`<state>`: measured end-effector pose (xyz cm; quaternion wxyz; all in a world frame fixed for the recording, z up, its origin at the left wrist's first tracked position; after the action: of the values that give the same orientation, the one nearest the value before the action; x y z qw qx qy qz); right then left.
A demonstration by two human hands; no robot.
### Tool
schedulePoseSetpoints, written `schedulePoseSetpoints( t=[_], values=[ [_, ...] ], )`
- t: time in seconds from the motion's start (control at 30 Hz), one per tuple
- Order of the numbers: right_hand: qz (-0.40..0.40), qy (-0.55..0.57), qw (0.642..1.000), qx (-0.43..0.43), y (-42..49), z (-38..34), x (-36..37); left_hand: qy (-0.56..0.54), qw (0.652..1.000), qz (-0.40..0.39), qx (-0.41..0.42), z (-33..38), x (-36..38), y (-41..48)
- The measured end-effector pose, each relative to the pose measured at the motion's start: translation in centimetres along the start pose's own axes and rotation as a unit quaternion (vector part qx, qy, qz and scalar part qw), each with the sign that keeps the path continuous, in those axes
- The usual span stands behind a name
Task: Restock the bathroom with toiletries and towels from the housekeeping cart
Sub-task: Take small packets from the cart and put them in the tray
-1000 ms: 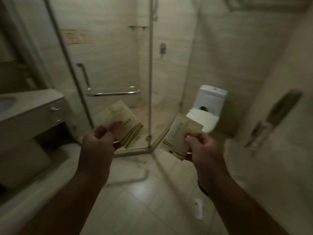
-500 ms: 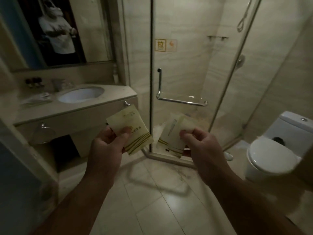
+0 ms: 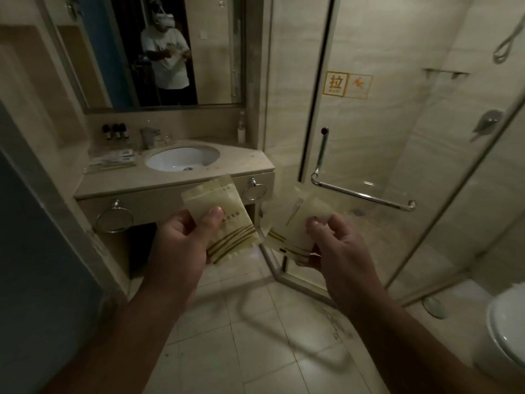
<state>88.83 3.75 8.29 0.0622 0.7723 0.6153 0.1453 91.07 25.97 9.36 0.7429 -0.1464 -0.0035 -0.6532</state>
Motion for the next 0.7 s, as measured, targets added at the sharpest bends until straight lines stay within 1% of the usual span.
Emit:
schedulePoseSetpoints(
  t=[0.1,0.37,0.57,0.7],
  values=[
    [-0.019,0.013,1.0,0.012,3.6,1.1,-0.2,-0.004,1.0,0.022,0.011,0.9,1.6,2.3],
    [-0.118,0.066,0.99,0.026,15.4,0.2,-0.7,0.061,0.992,0.107,0.041,4.4,5.9,8.1],
    [-0.179,0.07,0.98,0.049,19.9,3.0,1.3,0.095,0.976,0.192,0.023,4.7,6.2,10.5],
    [-0.2,0.072,0.976,0.05,22.0,4.6,3.3,0.114,0.967,0.224,0.044,5.0,5.5,11.5]
  ],
)
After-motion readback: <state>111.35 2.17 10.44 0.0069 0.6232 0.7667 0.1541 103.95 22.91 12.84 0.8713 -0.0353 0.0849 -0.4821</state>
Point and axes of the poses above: each hand's wrist, its own y-axis towards the middle knuckle, its own x-axis out of the palm, z = x × y, the point moved 3 cm from there along y, towards the middle knuckle, and after that the axes turned 14 degrees about -x, right-handed, at the moved point
